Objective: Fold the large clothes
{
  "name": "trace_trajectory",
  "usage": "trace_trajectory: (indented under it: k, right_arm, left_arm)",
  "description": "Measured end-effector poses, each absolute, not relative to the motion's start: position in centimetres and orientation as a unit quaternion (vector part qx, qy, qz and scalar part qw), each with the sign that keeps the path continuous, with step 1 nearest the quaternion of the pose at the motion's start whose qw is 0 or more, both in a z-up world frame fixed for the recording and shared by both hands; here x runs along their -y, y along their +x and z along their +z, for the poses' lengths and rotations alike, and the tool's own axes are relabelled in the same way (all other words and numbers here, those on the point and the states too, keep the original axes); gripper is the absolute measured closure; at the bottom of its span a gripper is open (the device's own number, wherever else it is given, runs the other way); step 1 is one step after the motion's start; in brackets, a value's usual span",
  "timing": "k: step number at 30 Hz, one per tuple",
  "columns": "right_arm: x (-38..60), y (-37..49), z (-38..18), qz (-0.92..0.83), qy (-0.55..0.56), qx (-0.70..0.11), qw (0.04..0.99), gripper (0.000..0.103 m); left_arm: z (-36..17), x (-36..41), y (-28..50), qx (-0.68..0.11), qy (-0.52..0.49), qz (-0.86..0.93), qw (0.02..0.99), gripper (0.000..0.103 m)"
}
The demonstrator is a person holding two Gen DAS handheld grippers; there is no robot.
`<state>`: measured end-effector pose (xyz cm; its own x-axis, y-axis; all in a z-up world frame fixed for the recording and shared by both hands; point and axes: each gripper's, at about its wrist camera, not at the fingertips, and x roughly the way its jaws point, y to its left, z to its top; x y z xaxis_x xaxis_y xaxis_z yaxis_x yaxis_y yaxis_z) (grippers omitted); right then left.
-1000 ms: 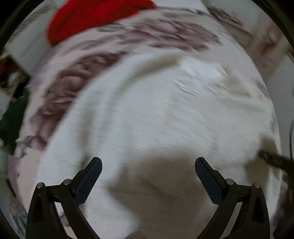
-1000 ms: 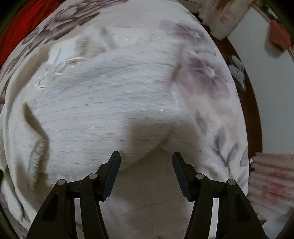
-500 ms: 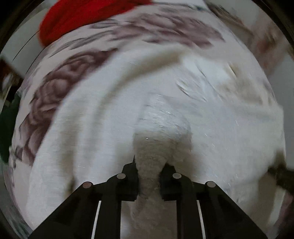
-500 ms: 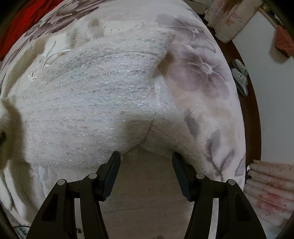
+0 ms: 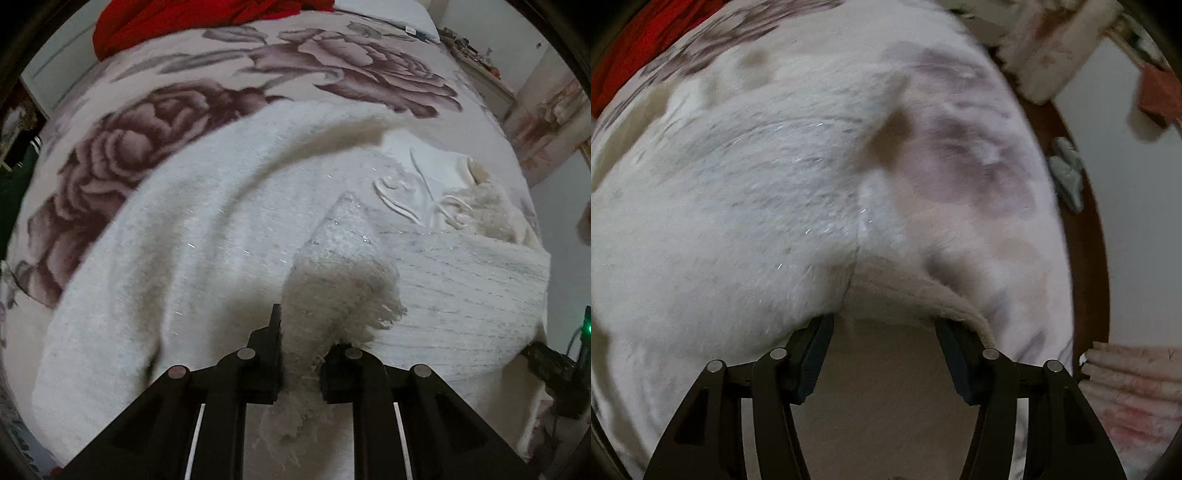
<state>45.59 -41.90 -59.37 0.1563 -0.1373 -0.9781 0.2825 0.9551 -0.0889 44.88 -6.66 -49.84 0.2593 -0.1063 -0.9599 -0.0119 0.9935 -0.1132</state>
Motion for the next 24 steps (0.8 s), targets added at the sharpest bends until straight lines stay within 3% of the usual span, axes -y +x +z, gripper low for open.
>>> trace_trajectory:
  k: [2,5,8,10,11,12,13,19,24]
  right_arm:
    - [46.2,45.3,-60.5,-0.181,0.125,-0.621,0.752,0.084]
    - [50.0,45.3,-62.7,-0.196,0.197,-0.623,0.731,0.084]
    - [50.5,46.3,-63.2,-0.199,0.173,-0.641,0.721,0.079]
    - [50.0,46.6,-62.6,-0.197,0.154,-0.653,0.714,0.063]
    - [49.6,46.5,-62.0,-0.195,0.145,-0.653,0.717,0.041]
    - [49.4,46.3,-61.2,-0.194,0.132,-0.651,0.722,0.030]
    - [49.0,45.8,-60.3,-0.188,0.122,-0.649,0.727,0.030]
    - [44.5,45.4,-57.7,-0.136,0.119,-0.649,0.739,0.029]
    - [37.2,46.1,-57.3,-0.119,0.072,-0.659,0.740,0.029]
  left_arm:
    - [-50.9,7.2,45.2,-0.618,-0.068,-0.041,0.782,0.091]
    - [-54.0,8.2,46.0,-0.647,-0.074,-0.051,0.757,0.084]
    - [-55.3,6.9,46.7,-0.662,-0.103,-0.039,0.742,0.077]
    - [-54.0,5.1,46.5,-0.651,-0.138,-0.041,0.746,0.068]
    - [-52.7,3.9,46.1,-0.637,-0.147,-0.038,0.756,0.050]
    - [-52.0,3.3,45.8,-0.630,-0.148,-0.035,0.761,0.028]
    - [-50.9,2.1,45.2,-0.620,-0.150,-0.029,0.770,0.021]
    - [-47.9,-7.3,38.8,-0.602,-0.177,0.073,0.775,0.019]
    - [-49.4,-15.9,28.8,-0.603,-0.232,0.209,0.734,0.019]
